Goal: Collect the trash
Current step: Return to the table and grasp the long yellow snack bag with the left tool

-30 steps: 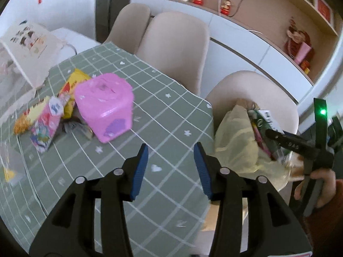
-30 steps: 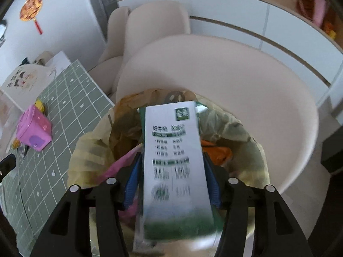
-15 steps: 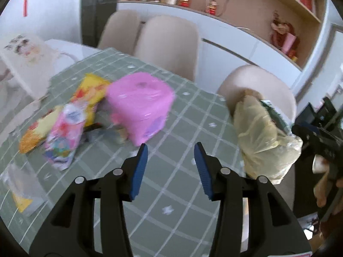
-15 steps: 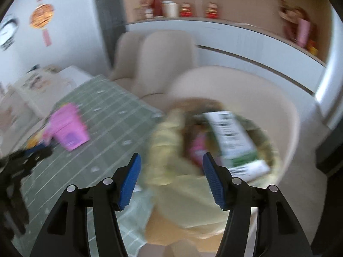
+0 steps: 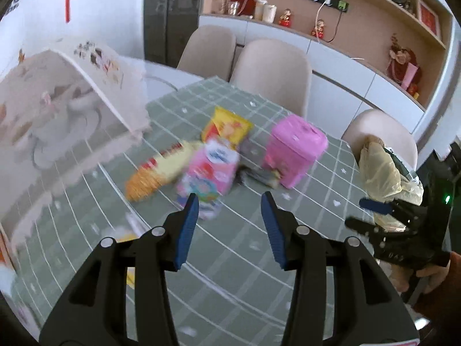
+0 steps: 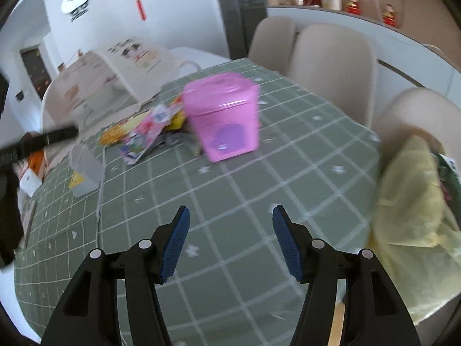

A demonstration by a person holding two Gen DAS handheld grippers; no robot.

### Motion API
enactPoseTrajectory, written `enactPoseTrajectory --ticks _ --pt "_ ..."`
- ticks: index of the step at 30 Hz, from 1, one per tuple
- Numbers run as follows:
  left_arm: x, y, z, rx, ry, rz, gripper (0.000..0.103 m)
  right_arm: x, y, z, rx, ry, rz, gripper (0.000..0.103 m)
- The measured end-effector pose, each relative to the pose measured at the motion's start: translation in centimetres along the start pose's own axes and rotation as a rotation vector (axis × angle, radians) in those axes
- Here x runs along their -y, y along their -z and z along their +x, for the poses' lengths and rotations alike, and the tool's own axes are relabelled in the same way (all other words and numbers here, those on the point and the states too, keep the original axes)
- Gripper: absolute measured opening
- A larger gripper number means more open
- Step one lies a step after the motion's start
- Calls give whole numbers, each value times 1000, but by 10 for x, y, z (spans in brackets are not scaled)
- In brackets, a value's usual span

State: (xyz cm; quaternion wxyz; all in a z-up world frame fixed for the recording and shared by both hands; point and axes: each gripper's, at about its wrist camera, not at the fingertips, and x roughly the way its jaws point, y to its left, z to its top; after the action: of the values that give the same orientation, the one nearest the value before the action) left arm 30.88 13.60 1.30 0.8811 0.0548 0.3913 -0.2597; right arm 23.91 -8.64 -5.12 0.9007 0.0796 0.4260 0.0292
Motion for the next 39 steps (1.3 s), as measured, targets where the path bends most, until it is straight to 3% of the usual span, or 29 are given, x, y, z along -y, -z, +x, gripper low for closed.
enactPoseTrajectory --ticks 3,6,9,12,16,17,19,25,31,39 --pt "-44 -31 2 9 18 40 43 -13 -3 8 20 2 8 57" --pt "-84 -55 22 7 23 105 50 -17 -10 18 7 18 51 57" --pt "-115 -60 64 -86 105 153 50 -24 -14 31 -30 56 68 57" --pt "-131 -53 109 -199 165 171 50 -28 -14 40 -38 105 105 57" --pt "-133 -46 146 -282 207 130 50 -34 -13 48 -51 89 140 57" --pt "-134 -46 151 -294 224 106 48 -38 -14 50 -53 107 133 57" --pt "-130 -46 157 -307 249 83 35 -44 -16 52 -54 130 122 57" --pt "-109 -37 138 -269 194 29 17 -68 -22 64 -44 141 120 57" --pt "-115 -24 103 -211 124 -1 15 -94 -42 87 -49 123 102 57" --pt "-154 -25 73 -128 8 -94 15 -125 -85 132 -44 121 121 57"
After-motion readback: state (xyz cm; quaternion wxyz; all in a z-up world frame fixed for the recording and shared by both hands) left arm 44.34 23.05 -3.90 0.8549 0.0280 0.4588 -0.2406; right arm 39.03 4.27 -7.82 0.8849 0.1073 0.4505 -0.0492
